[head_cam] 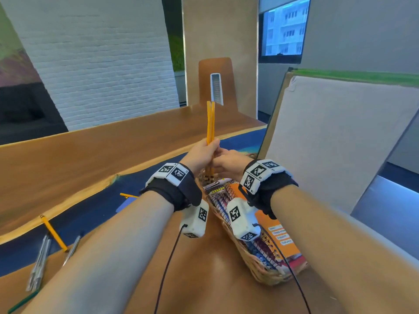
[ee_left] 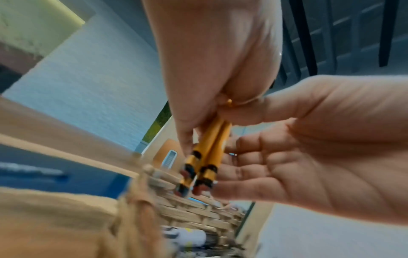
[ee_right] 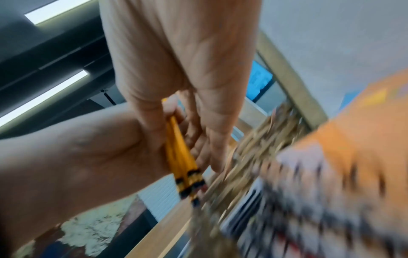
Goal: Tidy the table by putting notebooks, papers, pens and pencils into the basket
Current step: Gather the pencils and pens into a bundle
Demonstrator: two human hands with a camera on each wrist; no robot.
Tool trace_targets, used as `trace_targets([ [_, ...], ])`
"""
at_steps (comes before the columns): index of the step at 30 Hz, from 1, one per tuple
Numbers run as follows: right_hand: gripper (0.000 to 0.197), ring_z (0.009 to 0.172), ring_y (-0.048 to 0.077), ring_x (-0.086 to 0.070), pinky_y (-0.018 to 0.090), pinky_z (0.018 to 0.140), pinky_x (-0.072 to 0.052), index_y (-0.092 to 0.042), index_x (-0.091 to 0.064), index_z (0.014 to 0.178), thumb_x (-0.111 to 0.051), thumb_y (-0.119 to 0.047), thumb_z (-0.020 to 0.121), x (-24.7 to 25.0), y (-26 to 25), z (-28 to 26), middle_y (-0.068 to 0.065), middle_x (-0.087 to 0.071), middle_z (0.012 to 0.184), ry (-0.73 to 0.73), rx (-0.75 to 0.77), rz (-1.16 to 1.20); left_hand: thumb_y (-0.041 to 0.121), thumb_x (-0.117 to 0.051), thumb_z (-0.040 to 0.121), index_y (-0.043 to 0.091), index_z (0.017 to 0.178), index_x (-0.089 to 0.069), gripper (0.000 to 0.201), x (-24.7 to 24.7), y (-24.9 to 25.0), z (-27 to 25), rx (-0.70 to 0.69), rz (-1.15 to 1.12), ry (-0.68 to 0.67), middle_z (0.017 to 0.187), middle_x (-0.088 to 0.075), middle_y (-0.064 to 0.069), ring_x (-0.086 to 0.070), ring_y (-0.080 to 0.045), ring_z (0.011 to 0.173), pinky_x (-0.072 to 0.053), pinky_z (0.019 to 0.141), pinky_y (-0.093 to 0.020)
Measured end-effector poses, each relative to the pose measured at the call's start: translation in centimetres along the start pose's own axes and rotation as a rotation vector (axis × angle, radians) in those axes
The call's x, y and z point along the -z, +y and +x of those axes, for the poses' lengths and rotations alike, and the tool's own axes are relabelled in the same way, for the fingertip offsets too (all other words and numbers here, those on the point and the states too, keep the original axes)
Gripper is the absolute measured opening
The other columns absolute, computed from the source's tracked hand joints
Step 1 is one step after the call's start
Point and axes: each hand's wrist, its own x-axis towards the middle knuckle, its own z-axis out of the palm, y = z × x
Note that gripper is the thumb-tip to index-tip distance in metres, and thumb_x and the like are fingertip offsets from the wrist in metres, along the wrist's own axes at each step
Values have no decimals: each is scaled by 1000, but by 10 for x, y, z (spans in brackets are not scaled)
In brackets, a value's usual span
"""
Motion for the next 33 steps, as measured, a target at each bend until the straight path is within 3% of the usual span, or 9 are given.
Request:
trace_targets([
  [2,35,86,26,-65,38,84,-54,-17,-58,112,-55,-4,79,18,-2,-3,13,-64,93,17,-48,32,29,-38,101,17,79,-48,27,-11,3,4,-2,-75,-3,97,-68,-15,-59,-24,80,-50,85,-41],
  [5,36,60,17,-55,24,54,-44,-1,-52,123,-48,1,87,34,2,-5,8,-52,73,81,-161,23,21,-37,102,16,81,-45,23,-26,4,6,-12,-140,-21,78,-63,-2,-58,-12,62,-51,61,-27],
  [10,12,70,16,-57,27,57,-47,-11,-54,100,-55,-14,89,42,13,-2,8,-59,92,180,-222,-46,19,-43,99,15,79,-48,20,-33,-1,13,-31,106,-56,65,-51,2,-47,-13,58,-42,63,-28],
  [13,9,66,15,-55,24,55,-45,-10,-53,81,-55,-9,90,44,13,1,6,-57,80,220,-192,38,18,-46,98,15,76,-50,22,-31,-3,12,8,183,-143,68,-54,-2,-51,-16,63,-45,69,-30],
  [16,14,69,21,-59,32,67,-54,-7,-52,74,-53,1,84,46,7,0,13,-58,77,275,-133,90,18,-45,99,13,75,-56,27,-31,-7,6,57,199,-252,72,-60,-4,-57,-17,69,-49,70,-24],
  [19,7,101,29,-62,44,92,-50,-8,-62,87,-60,-7,81,48,0,0,19,-65,104,307,-58,128,15,-46,99,8,80,-60,25,-28,-8,3,102,169,-321,78,-64,-4,-61,-14,73,-53,67,-17],
  [24,9,96,26,-61,41,93,-50,-6,-58,82,-56,-4,91,47,-5,-8,12,-63,87,302,47,277,14,-54,95,7,87,-63,14,-20,-11,2,207,135,-396,86,-67,-5,-63,-17,82,-50,94,-34],
  [31,15,99,31,-64,44,91,-52,-3,-57,75,-55,-2,91,57,0,4,18,-63,94,454,-12,358,25,-50,97,14,76,-55,25,-19,-4,5,96,452,-313,68,-63,3,-57,-4,57,-43,64,-21],
  [33,8,106,33,-63,38,84,-55,3,-60,91,-56,-3,89,63,4,8,22,-62,106,483,-54,315,27,-49,98,14,80,-54,23,-20,-4,7,70,535,-333,67,-61,5,-55,-2,53,-42,59,-18],
])
